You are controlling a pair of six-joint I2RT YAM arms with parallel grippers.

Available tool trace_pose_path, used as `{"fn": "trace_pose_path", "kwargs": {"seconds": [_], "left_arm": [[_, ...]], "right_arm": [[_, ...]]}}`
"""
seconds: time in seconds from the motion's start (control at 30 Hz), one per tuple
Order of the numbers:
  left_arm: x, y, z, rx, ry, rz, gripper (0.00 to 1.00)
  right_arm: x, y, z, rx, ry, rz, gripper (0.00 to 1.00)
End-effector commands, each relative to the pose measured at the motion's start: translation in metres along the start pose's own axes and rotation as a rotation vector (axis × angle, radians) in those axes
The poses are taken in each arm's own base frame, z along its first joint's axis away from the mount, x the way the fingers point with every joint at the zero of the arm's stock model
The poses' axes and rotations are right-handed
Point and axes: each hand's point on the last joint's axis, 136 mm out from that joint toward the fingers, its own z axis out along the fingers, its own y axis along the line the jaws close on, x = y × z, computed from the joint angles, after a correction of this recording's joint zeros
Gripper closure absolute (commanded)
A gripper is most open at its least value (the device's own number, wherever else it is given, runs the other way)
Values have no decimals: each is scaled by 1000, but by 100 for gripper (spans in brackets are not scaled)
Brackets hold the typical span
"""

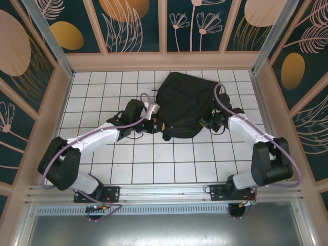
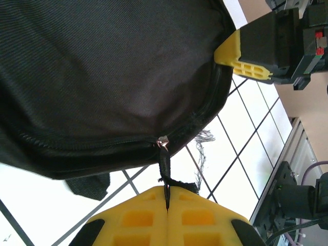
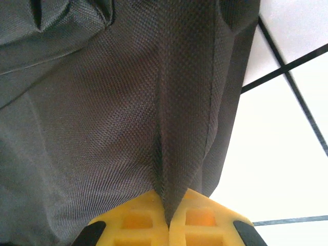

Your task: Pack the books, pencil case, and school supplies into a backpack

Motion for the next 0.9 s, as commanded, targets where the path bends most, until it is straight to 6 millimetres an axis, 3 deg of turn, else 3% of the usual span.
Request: {"fn": "trace_pose_path", "kwargs": {"seconds": [0.0, 0.03, 0.13, 0.2, 0.37, 0.47, 0.6, 0.87], "left_arm": [[-5, -10, -9, 38, -23, 22, 100], [-6, -12, -10, 41, -28, 24, 100], [-10, -18, -11, 70, -38, 21, 100], [-12, -22, -9, 94, -40, 12, 100], [-21, -32, -9, 135, -54, 15, 100], [-23, -34, -8, 146, -48, 18, 100], [-24, -37, -9, 154, -53, 27, 100], [-25, -41, -12, 167, -60, 32, 100]], "right_arm": [[-25, -17, -8, 123, -95, -25, 100], [-27, -17, -9, 132, -102, -26, 100], [-23, -1, -11, 67, -77, -40, 71], [-17, 14, -18, 35, -75, -46, 62], [15, 62, -47, -112, -18, 57, 59], [43, 88, -53, -219, 44, 152, 49], [71, 102, -42, -288, 134, 253, 48], [102, 113, -14, -246, 191, 346, 40]]}}
